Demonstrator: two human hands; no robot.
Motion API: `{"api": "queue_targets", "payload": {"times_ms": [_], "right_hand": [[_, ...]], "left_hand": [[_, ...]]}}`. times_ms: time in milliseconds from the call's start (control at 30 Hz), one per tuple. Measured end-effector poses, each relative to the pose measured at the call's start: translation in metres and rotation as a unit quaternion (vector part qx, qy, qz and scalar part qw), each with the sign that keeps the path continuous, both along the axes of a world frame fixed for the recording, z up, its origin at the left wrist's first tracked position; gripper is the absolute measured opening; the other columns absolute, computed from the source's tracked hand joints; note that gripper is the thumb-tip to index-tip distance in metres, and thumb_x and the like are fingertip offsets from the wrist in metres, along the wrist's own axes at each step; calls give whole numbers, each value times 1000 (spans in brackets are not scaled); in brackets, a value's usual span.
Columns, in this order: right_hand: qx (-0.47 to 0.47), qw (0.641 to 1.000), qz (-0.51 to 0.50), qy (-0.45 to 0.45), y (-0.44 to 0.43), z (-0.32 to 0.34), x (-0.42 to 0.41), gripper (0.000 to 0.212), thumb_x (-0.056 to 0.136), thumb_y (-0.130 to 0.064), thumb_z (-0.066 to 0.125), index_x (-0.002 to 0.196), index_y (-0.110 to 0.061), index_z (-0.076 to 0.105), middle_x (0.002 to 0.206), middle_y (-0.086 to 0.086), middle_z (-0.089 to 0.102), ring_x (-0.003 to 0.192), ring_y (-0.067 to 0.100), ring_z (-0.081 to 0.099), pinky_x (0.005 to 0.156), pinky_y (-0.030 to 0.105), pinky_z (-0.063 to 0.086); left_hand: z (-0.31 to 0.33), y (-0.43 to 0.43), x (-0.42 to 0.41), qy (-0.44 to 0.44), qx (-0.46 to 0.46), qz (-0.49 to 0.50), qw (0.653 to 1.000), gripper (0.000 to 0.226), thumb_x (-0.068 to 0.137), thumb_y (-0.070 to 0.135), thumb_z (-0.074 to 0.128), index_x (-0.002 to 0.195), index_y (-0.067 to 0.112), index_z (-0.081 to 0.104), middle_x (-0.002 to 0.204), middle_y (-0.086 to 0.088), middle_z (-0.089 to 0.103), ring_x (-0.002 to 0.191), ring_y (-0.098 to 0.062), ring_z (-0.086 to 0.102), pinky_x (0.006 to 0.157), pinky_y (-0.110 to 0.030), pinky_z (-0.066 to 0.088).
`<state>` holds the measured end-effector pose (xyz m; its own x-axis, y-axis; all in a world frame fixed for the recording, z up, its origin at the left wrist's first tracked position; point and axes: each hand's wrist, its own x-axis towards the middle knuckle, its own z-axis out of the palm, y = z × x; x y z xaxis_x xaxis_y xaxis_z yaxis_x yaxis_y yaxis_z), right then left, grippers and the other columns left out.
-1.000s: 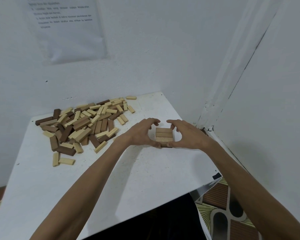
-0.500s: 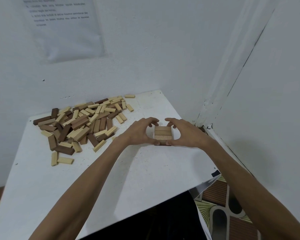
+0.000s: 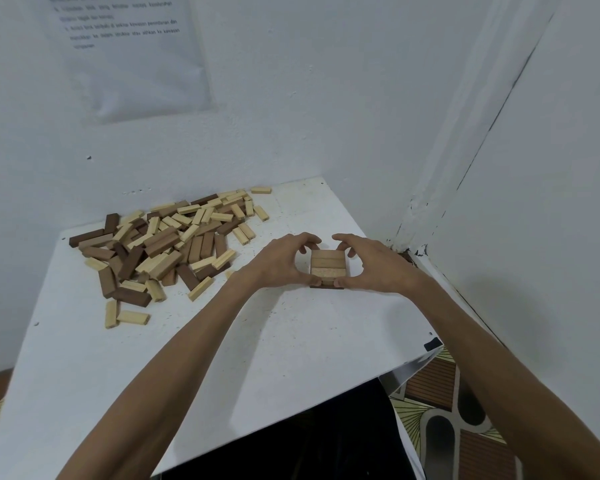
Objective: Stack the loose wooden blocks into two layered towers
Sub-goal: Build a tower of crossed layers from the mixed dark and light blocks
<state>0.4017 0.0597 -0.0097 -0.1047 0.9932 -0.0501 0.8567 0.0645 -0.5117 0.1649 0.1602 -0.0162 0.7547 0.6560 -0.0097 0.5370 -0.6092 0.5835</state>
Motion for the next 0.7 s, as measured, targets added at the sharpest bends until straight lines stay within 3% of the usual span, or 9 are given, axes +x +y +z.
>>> {"api": "queue_targets", "payload": {"times_ms": [200, 700], "right_hand": [[-9, 1000, 2, 15, 1, -4, 1, 94, 76, -56, 82, 153, -39, 32, 132, -28, 51, 116, 4, 51, 89, 26, 47], [-5, 1000, -1, 15, 3, -6, 0, 94, 76, -57, 82, 154, -42, 30, 135, -28, 50, 116, 3, 52, 86, 25, 45]], "left_hand": [[-3, 0, -1, -9, -10, 9, 1000, 84, 70, 51, 87, 141, 31, 47, 127, 23, 60, 112, -3, 54, 99, -37, 46], [-4, -1, -3, -20, -27, 13, 999, 91, 68, 51, 90, 144, 30, 45, 129, 21, 59, 115, -2, 54, 100, -34, 45]]}}
